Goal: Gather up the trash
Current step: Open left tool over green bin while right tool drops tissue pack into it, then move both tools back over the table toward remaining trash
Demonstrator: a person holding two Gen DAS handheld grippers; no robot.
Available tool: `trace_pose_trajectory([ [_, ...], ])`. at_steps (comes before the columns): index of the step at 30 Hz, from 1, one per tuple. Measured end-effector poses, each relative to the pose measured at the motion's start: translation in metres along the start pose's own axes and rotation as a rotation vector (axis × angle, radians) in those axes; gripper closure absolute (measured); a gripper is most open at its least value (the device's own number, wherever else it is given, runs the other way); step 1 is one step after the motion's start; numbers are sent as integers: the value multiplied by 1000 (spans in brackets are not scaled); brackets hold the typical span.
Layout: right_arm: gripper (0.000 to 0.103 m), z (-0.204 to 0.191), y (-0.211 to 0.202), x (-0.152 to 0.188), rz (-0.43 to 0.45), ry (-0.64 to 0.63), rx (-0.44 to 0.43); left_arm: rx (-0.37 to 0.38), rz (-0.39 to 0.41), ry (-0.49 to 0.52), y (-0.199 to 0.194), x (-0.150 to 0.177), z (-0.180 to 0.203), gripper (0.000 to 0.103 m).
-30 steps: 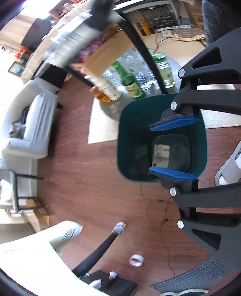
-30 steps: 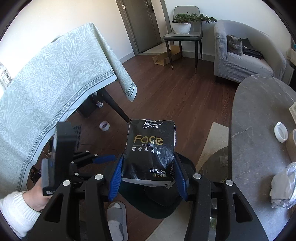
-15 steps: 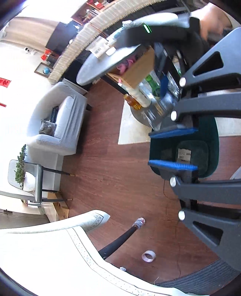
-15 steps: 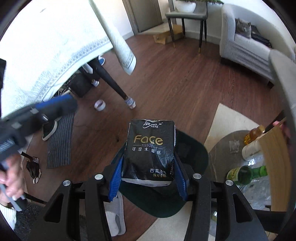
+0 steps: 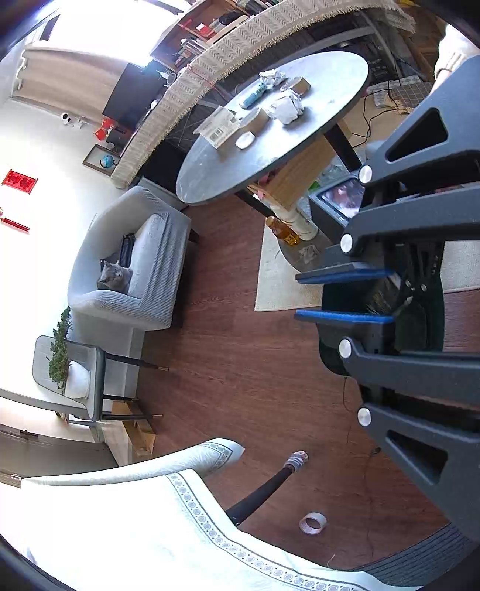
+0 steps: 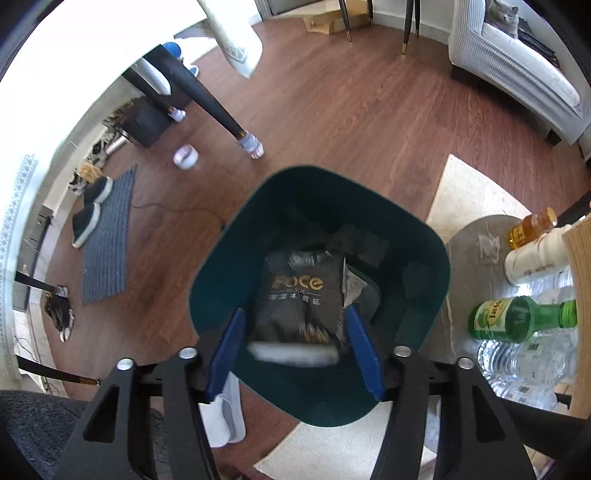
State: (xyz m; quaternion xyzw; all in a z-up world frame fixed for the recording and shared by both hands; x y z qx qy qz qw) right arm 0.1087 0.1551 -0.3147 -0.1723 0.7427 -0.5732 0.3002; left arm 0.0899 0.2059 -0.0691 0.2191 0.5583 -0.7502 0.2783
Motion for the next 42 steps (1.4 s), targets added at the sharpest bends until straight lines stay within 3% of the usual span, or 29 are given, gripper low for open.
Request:
trace_pose_trajectory([
  [1, 38, -1, 0, 1, -1, -3, 2, 4, 5, 13, -3, -3, 3, 79],
  [11, 38, -7, -30, -4, 91, -51, -42, -15, 120, 6, -41, -29, 4, 74],
  [18, 49, -10, -99, -15, 257, -95, -36, 9, 181, -26, -59, -43, 13, 63],
  [24, 50, 12, -176, -18, 409, -75, -1, 43, 239, 22, -70, -53, 43, 52],
  [31, 52, 62, -240, 0, 530, 9, 38, 62, 213, 62, -51, -54, 76, 48],
  [42, 52, 145, -284, 45, 599, 130, 93, 99, 147, 201, 0, -36, 158, 39],
])
Point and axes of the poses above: each gripper's, at about its wrist camera, not at the fingertips, and y roughly the way its jaws point, z to its right, x to its underside, the point moved 10 cm from there along y, roughly the way its jaws point, and after that the axes turned 4 degrees about -z, right-handed, at the moved point
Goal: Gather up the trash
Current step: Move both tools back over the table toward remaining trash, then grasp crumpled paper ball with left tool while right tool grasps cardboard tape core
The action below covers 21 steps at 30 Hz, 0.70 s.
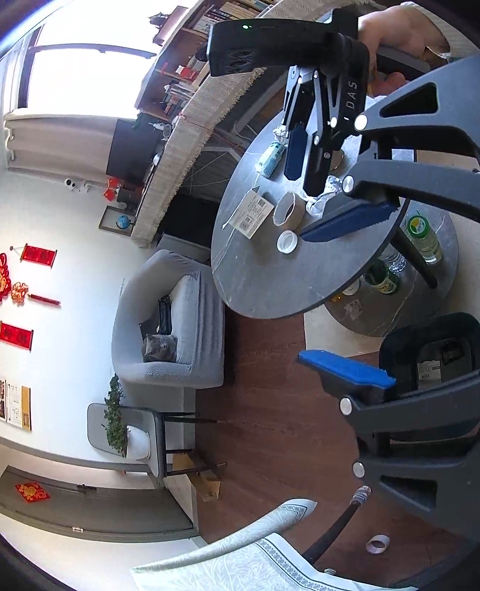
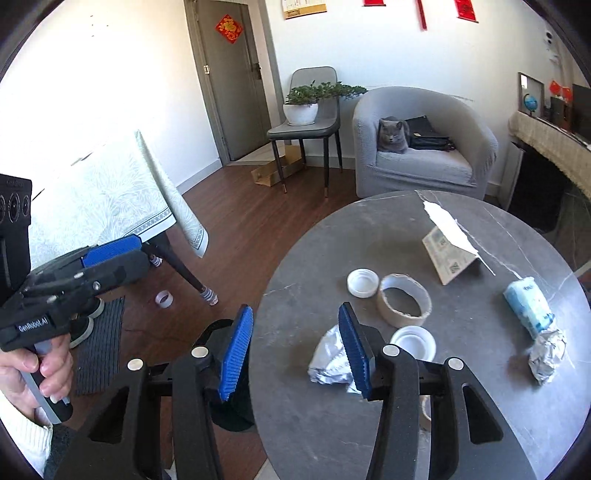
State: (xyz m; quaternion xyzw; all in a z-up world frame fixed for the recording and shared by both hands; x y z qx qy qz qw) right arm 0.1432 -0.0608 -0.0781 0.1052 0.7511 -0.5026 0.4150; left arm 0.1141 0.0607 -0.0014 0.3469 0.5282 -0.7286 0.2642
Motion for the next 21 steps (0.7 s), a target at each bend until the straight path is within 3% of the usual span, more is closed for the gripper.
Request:
trace_pose_trajectory([
  [3, 43, 22, -11, 6, 12, 26, 26, 35, -20, 28, 14, 4, 23, 37],
  [7, 38, 52, -22, 15, 15, 59, 47, 77, -42, 55, 33, 10, 52, 35],
  [21, 35, 102, -43, 56, -18, 97, 34, 109, -133, 107, 95, 33, 108, 33],
])
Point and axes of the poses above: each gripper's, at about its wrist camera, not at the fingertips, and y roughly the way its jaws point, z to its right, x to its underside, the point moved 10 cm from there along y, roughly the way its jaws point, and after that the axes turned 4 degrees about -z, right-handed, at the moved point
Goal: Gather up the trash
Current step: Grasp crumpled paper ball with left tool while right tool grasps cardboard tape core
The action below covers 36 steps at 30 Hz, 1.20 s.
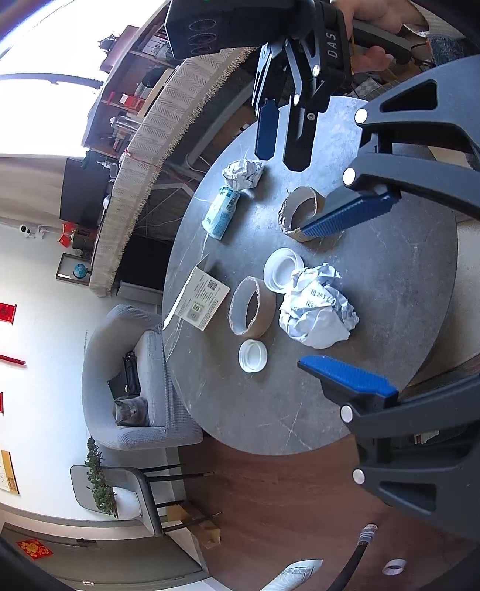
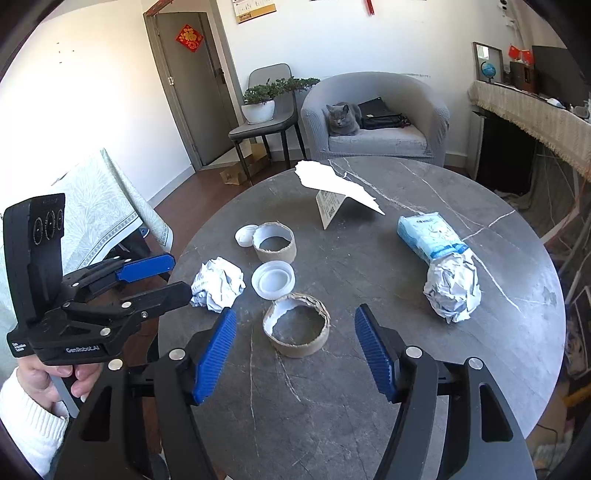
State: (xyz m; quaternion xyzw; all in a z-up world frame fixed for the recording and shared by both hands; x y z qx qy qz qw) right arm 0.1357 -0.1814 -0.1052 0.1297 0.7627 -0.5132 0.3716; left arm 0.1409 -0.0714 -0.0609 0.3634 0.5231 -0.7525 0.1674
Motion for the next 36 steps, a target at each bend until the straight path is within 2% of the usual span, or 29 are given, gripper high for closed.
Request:
trace_pose_trajectory([
  [4, 35, 4, -1, 6, -11, -14, -6, -32, -15, 8, 12, 3, 3, 33],
  [13, 35, 8, 0, 21, -44, -39, -11, -65, -31, -56, 29, 2, -8, 34],
  [15, 35, 7, 2, 23, -54, -49, -16, -55, -35, -74, 31, 3, -9, 36],
  [18, 35, 5, 5, 27, -65, -65, -18, -59, -44, -77, 33, 4, -10, 47],
  [22, 35, 1, 9, 29, -76, -83, -11, -54, -37, -70, 30, 3, -6, 49],
  [36, 35, -12, 30, 24, -99, -129, 42, -36, -11, -78, 8, -2, -14, 49],
])
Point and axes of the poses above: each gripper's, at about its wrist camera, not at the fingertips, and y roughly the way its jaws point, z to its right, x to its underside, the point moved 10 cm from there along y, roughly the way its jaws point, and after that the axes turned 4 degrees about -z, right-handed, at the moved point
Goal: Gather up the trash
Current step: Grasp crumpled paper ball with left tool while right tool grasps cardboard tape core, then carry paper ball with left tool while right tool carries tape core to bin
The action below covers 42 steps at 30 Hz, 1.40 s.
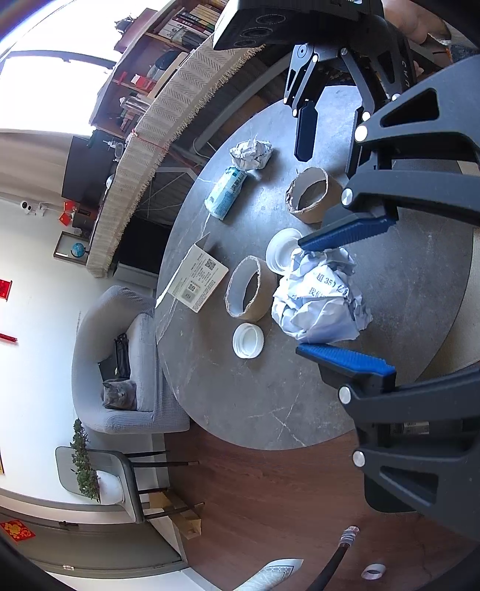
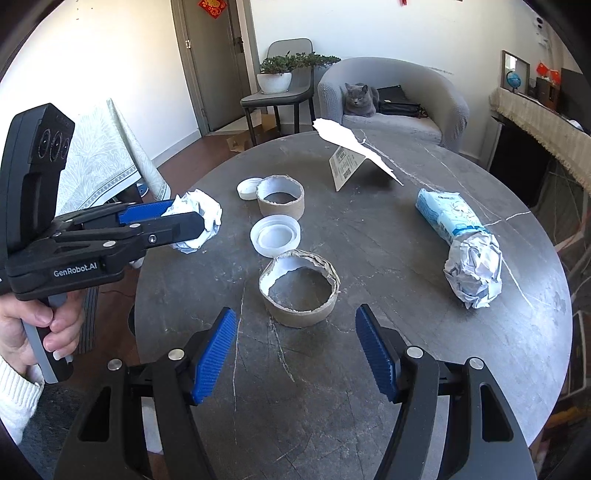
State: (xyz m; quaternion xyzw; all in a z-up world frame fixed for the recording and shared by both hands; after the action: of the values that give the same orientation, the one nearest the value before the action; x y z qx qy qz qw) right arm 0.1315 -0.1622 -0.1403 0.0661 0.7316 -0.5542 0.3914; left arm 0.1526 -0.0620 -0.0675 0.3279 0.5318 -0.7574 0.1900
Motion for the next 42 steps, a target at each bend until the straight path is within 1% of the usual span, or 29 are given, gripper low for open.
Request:
trace_pose_trajectory([
  [2, 35, -1, 3, -2, -1, -8, 21, -4, 3, -4, -3, 0, -5, 49],
  [4, 43, -1, 6, -5, -2, -1, 29, -6, 8, -12, -8, 0, -11, 49],
  [8, 51, -2, 14, -9, -15, -1, 51, -14, 19, -26, -17, -2, -23, 49],
  [9, 55, -3, 16, -10, -18, -1, 58, -17, 22, -30, -20, -2, -27, 49],
  [14, 56, -1, 17, -19, -4, 10, 97, -30, 31, -41, -31, -1, -42, 49],
  [20, 56, -10, 7, -35, 41, 19, 86, -54, 35, -55, -42, 2, -61, 49],
  [24, 56, -26, 5, -48, 66, 10, 58, -76, 27, -56, -45, 8, -75, 49],
  [29, 56, -52, 5, -66, 99, 0, 4, -116, -4, -52, -46, 22, -97, 49],
  [36, 56, -90, 14, -83, 113, -30, -59, -147, -66, -73, -39, 50, -130, 49],
  [42, 56, -118, 25, -90, 105, -54, -92, -164, -116, -98, -37, 73, -157, 49],
])
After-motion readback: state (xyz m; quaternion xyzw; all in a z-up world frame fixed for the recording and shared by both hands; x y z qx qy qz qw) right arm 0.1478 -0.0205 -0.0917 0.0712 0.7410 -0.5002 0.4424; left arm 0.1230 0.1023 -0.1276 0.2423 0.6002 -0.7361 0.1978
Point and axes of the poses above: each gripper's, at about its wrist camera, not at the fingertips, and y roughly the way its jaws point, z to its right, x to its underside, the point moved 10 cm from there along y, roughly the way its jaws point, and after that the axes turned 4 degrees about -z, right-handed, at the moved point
